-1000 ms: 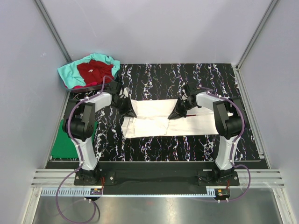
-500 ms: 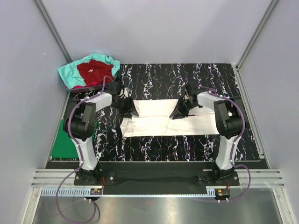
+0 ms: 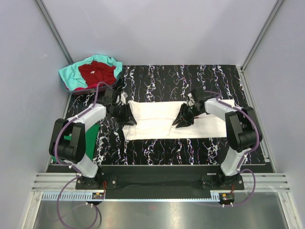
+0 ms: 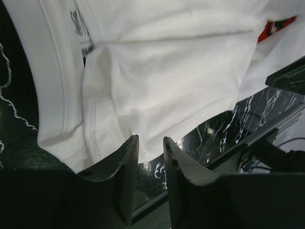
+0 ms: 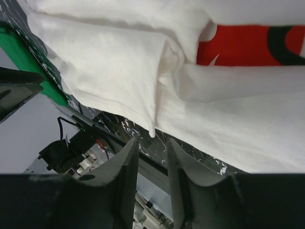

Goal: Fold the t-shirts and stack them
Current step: Fold the tshirt

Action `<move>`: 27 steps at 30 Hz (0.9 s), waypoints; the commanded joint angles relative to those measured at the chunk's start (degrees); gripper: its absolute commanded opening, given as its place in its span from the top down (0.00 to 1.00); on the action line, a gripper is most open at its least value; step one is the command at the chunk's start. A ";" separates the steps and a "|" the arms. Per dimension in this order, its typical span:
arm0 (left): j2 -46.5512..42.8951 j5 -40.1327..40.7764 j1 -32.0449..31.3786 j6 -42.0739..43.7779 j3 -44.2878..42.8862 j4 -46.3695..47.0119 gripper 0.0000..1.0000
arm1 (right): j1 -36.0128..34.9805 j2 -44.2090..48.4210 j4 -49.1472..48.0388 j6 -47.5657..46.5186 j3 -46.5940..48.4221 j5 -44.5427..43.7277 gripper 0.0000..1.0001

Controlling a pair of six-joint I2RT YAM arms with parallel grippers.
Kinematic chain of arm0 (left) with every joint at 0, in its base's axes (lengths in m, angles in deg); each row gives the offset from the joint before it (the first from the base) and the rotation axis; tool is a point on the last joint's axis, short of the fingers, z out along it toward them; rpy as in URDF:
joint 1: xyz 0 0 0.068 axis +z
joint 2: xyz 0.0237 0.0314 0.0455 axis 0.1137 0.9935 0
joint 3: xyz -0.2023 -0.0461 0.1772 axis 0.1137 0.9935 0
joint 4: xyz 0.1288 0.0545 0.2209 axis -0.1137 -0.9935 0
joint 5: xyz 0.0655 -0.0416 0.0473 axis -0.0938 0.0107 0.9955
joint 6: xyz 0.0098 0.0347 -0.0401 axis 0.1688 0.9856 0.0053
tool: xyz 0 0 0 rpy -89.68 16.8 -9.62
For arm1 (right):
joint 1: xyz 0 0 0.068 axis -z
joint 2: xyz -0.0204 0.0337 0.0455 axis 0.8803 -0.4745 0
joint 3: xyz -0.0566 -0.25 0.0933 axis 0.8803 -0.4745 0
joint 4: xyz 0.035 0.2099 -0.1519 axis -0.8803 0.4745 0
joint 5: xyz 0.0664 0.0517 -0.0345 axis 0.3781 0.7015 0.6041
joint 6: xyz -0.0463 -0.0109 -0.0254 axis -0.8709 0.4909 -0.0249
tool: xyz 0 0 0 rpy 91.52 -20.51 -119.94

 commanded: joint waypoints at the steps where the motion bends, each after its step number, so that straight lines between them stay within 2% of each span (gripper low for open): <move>1: 0.93 -4.64 -1.81 -0.02 3.96 2.90 0.69 | -2.53 1.49 -3.71 1.99 -3.29 4.43 0.64; 3: 0.76 -4.30 -2.78 -0.10 5.19 3.70 0.70 | -4.46 1.23 -5.46 3.04 -4.35 5.66 0.69; 16: 2.96 -1.57 -3.14 0.07 7.57 4.58 0.68 | -6.58 -1.94 -8.64 3.40 -5.84 6.54 0.66; 20: 1.99 -0.08 -3.14 0.51 8.18 3.88 0.62 | -6.58 -2.20 -7.67 2.34 -6.10 6.11 0.66; 27: 4.10 -2.54 -3.14 -0.80 8.09 5.98 0.62 | -6.49 -3.70 -8.63 2.43 -6.46 5.58 0.66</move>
